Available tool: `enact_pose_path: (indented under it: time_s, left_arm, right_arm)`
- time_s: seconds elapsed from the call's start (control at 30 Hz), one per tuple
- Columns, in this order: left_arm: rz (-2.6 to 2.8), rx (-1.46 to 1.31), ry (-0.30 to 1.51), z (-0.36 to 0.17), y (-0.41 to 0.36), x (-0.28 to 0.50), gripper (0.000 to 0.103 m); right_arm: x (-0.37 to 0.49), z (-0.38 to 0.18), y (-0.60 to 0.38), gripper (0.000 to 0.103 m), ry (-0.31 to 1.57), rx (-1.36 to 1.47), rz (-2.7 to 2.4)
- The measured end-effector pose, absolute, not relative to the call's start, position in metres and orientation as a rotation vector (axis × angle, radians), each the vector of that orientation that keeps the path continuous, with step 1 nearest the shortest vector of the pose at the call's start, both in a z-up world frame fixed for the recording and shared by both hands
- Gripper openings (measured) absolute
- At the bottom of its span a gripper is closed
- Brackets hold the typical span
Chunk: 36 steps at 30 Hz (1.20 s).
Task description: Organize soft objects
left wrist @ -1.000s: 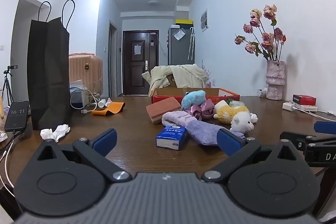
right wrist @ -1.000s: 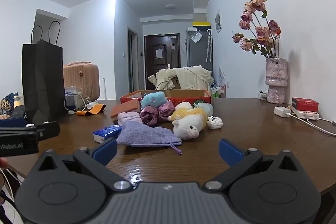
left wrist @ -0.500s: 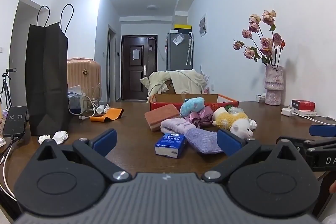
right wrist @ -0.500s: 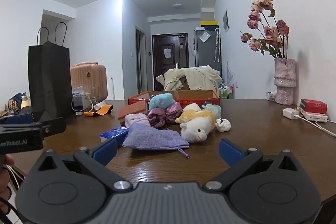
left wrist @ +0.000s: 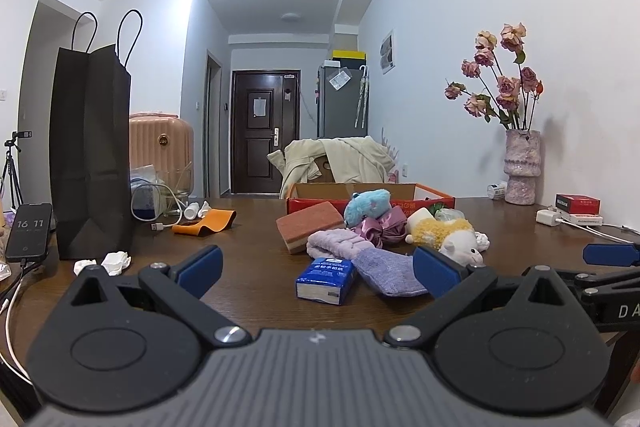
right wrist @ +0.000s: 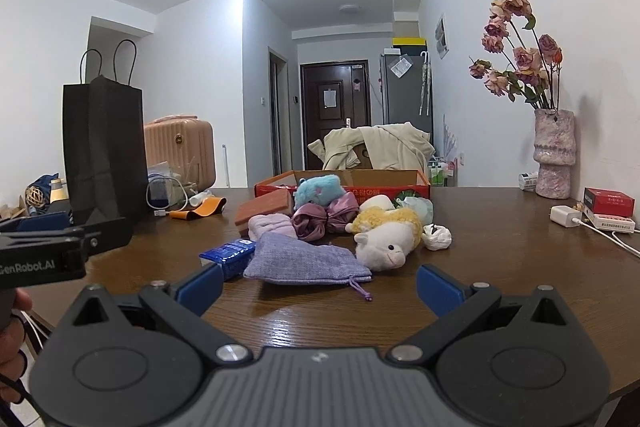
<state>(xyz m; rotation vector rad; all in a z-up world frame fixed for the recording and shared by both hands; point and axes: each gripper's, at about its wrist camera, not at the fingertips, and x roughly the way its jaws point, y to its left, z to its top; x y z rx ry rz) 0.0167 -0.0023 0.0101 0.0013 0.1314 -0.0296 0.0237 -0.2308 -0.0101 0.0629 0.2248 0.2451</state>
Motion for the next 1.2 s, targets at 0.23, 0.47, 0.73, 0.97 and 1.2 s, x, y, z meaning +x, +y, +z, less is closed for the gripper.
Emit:
enact_pose_path:
  time_s: [0.23,0.47,0.73,0.97,1.2]
  left_arm:
    - [-0.029,-0.004,0.133,0.0103,-0.0026,0.0163,0.103]
    - [-0.029,-0.005,0.134,0.0102,-0.0031,0.0156,0.103]
    - [-0.029,-0.004,0.134,0.0103,-0.0033,0.0162,0.103]
    - [-0.028,-0.004,0.133,0.0100,-0.0035,0.0160,0.103]
    - [-0.027,-0.004,0.134,0.0101,-0.0037,0.0162,0.103]
  right_arm:
    - [0.0249,-0.0109,-0.2321,0.103,0.232,0.068,0.241]
    - [0.0227,-0.0101,-0.2314,0.103,0.222,0.064,0.240]
    - [0.0229,-0.0103,-0.2320,0.103,0.227,0.072,0.229]
    - [0.0233,-0.0105,-0.2322,0.103,0.231,0.069,0.223]
    - [0.0229,-0.0106,-0.2313,0.103,0.236,0.058,0.203]
